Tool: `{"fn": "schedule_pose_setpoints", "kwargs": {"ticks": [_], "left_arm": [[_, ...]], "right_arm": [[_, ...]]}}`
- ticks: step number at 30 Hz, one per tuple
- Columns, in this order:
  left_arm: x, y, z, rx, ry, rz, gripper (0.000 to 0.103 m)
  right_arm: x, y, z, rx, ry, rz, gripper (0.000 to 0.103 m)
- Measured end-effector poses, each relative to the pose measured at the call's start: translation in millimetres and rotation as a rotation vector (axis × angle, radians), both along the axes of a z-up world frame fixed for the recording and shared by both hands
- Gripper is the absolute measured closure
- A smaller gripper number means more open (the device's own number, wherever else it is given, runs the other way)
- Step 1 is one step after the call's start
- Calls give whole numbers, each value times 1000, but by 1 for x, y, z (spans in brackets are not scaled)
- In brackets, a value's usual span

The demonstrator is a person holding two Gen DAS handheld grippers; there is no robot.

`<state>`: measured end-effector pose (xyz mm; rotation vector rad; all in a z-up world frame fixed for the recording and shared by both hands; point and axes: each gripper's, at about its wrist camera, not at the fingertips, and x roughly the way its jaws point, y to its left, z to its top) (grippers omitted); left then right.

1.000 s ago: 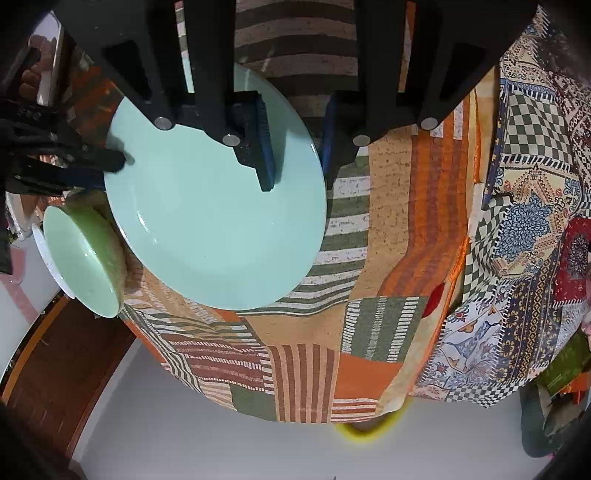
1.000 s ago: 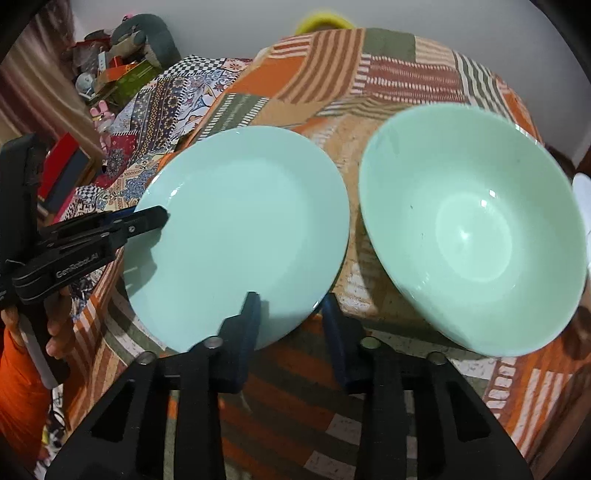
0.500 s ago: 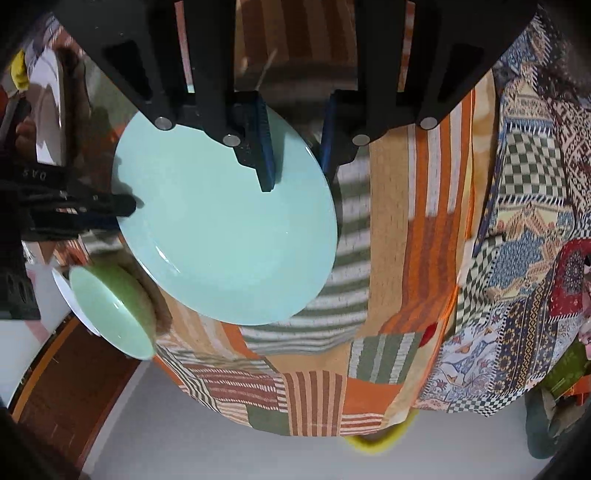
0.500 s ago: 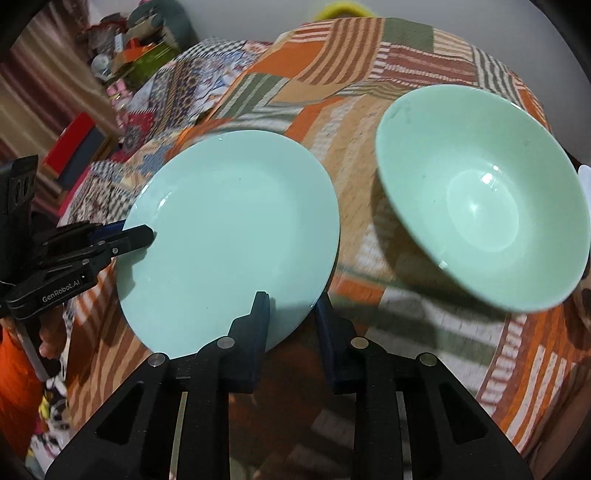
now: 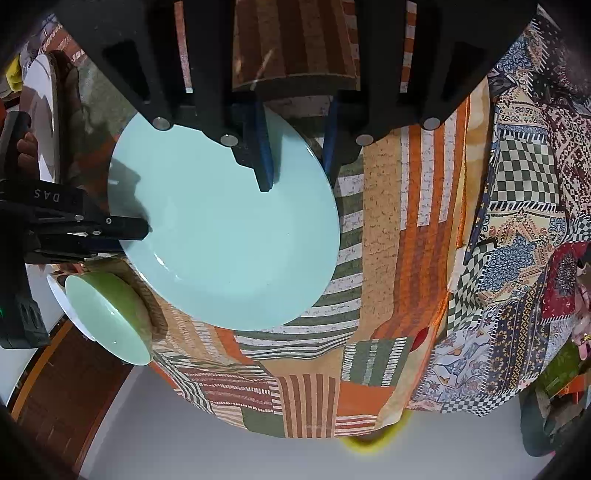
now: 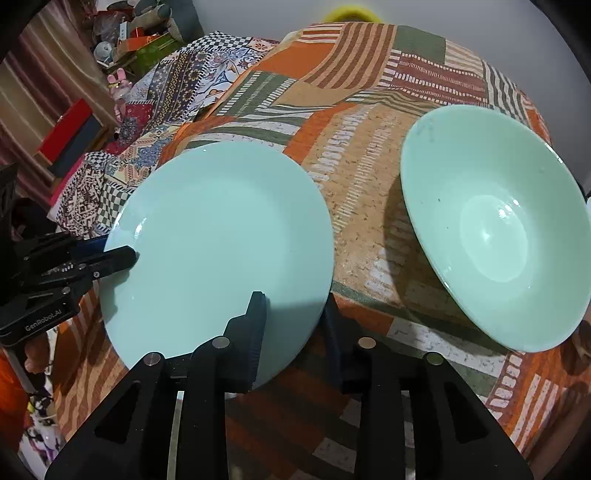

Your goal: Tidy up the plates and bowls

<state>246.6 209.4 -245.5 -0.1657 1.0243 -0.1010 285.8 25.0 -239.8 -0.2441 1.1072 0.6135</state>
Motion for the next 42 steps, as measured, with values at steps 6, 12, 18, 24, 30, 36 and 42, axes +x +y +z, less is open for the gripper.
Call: {"fn": "schedule_pose_setpoints", "kwargs": {"ticks": [6, 12, 18, 24, 30, 36, 42], "left_arm": [[-8, -7, 10, 3, -15, 6, 77], [-26, -20, 35, 14, -59, 2, 77], [-50, -37, 73, 25, -117, 2, 77], [-75, -63, 104, 48, -164, -15, 77], [-97, -93, 124, 62, -192, -37, 77], [-109, -121, 131, 72, -200, -51, 76], [-117, -147, 130, 71, -179, -66, 76]], "right_arm": [[-7, -12, 6, 38, 10, -26, 81], [-27, -25, 27, 66, -35, -30, 81], [-52, -46, 56, 110, -85, -32, 81], [-78, -67, 80, 146, -134, -42, 81], [-100, -94, 94, 169, -168, -54, 81], [-117, -120, 99, 182, -191, -75, 81], [-131, -145, 96, 193, -194, -89, 81]]}}
